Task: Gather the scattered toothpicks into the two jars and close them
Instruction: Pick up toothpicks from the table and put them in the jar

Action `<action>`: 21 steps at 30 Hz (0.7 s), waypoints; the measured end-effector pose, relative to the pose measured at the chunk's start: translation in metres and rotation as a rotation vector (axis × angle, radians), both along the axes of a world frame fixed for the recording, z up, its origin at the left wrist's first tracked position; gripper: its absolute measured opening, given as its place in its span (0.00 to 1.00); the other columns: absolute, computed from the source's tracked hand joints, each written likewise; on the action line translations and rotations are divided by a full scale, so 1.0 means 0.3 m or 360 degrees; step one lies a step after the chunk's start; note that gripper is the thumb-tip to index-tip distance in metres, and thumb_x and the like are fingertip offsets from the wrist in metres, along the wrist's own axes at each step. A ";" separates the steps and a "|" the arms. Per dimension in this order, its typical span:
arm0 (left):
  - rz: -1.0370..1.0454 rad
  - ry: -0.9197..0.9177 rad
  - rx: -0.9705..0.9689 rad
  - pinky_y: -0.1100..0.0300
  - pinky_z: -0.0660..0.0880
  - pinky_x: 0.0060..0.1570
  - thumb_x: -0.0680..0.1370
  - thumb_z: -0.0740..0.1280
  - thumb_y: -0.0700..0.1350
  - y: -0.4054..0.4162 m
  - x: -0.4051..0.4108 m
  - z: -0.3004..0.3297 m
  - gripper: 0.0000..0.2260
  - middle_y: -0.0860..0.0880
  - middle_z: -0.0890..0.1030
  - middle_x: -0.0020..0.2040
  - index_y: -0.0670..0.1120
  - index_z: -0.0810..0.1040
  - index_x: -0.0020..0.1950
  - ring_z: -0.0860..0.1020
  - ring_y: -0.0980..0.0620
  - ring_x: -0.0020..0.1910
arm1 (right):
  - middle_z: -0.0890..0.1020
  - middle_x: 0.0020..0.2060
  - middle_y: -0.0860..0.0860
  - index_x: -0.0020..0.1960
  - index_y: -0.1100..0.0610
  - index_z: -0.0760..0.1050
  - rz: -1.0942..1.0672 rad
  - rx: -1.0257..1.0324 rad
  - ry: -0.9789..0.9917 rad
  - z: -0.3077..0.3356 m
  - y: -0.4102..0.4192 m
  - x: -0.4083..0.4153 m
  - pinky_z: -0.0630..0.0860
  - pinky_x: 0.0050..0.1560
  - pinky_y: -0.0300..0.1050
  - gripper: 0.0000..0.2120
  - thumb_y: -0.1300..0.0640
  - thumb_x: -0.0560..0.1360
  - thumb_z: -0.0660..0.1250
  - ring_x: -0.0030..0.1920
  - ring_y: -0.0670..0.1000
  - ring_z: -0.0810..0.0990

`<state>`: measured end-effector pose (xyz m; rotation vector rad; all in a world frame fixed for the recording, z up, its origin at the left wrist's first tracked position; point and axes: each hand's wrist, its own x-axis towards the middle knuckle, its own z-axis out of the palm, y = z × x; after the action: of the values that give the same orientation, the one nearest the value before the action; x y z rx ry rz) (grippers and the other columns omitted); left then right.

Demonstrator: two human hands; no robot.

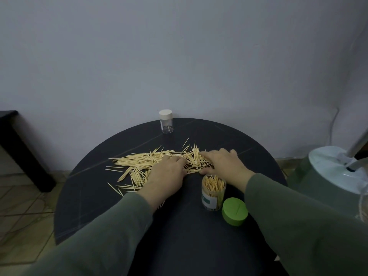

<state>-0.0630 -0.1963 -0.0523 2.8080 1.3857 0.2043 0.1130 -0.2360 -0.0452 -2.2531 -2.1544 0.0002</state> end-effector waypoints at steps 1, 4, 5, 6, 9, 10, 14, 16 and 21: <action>-0.0015 0.0004 0.0014 0.51 0.71 0.63 0.82 0.59 0.51 -0.001 0.001 -0.001 0.19 0.51 0.72 0.69 0.51 0.66 0.72 0.68 0.48 0.65 | 0.72 0.69 0.48 0.75 0.45 0.61 0.0005 0.0010 -0.0002 0.000 0.006 -0.002 0.63 0.65 0.56 0.29 0.39 0.77 0.62 0.67 0.53 0.69; -0.0021 -0.0013 0.0070 0.52 0.72 0.60 0.82 0.59 0.50 -0.008 0.003 0.004 0.16 0.50 0.74 0.65 0.50 0.69 0.70 0.69 0.48 0.63 | 0.75 0.65 0.48 0.73 0.45 0.66 0.0013 0.0060 0.0009 0.002 0.018 -0.009 0.62 0.64 0.55 0.25 0.41 0.77 0.63 0.65 0.52 0.70; -0.0017 -0.0013 0.0087 0.52 0.72 0.59 0.82 0.59 0.50 -0.009 0.004 0.005 0.16 0.50 0.74 0.64 0.49 0.70 0.69 0.69 0.48 0.63 | 0.76 0.64 0.47 0.72 0.45 0.67 0.0016 0.0057 0.0005 0.003 0.021 -0.013 0.61 0.64 0.55 0.24 0.42 0.77 0.63 0.65 0.52 0.71; -0.0013 -0.0012 0.0101 0.52 0.72 0.58 0.82 0.58 0.50 -0.012 0.004 0.005 0.15 0.50 0.75 0.63 0.49 0.71 0.68 0.69 0.48 0.62 | 0.76 0.63 0.47 0.72 0.45 0.67 0.0017 0.0050 -0.0001 0.004 0.023 -0.015 0.61 0.64 0.55 0.23 0.42 0.78 0.63 0.64 0.52 0.71; 0.0000 0.0007 0.0120 0.53 0.73 0.56 0.82 0.58 0.49 -0.012 0.005 0.007 0.15 0.49 0.76 0.62 0.48 0.73 0.66 0.70 0.48 0.61 | 0.78 0.61 0.47 0.69 0.45 0.71 0.0018 0.0047 -0.0042 0.010 0.024 -0.016 0.61 0.63 0.54 0.19 0.45 0.79 0.62 0.63 0.52 0.73; 0.0004 0.0013 0.0118 0.53 0.74 0.56 0.82 0.58 0.49 -0.012 0.005 0.007 0.15 0.49 0.76 0.61 0.47 0.74 0.66 0.70 0.48 0.61 | 0.78 0.61 0.47 0.69 0.45 0.72 0.0019 0.0055 -0.0060 0.012 0.023 -0.016 0.61 0.63 0.54 0.18 0.46 0.80 0.61 0.63 0.52 0.73; 0.0021 0.0032 0.0119 0.53 0.74 0.55 0.81 0.58 0.48 -0.014 0.007 0.010 0.15 0.49 0.76 0.60 0.48 0.74 0.66 0.70 0.48 0.61 | 0.79 0.58 0.46 0.65 0.45 0.76 0.0025 0.0074 -0.0101 0.018 0.011 -0.005 0.61 0.62 0.53 0.15 0.47 0.80 0.61 0.61 0.51 0.74; 0.0033 0.0024 0.0125 0.53 0.74 0.54 0.81 0.58 0.48 -0.017 0.007 0.012 0.15 0.49 0.77 0.60 0.48 0.75 0.65 0.70 0.48 0.61 | 0.79 0.57 0.46 0.64 0.44 0.76 0.0032 0.0078 -0.0130 0.023 0.005 0.001 0.61 0.62 0.53 0.14 0.47 0.80 0.61 0.60 0.51 0.73; 0.0019 -0.0070 0.0096 0.54 0.73 0.56 0.78 0.61 0.48 -0.017 0.004 0.019 0.17 0.51 0.74 0.63 0.50 0.71 0.67 0.69 0.49 0.63 | 0.79 0.56 0.46 0.62 0.42 0.77 0.0045 0.0069 -0.0178 0.033 -0.003 0.011 0.61 0.62 0.55 0.13 0.46 0.80 0.60 0.59 0.51 0.73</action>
<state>-0.0616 -0.2013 -0.0467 2.8252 1.4110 0.3117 0.1165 -0.2370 -0.0354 -2.2497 -2.2165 -0.1743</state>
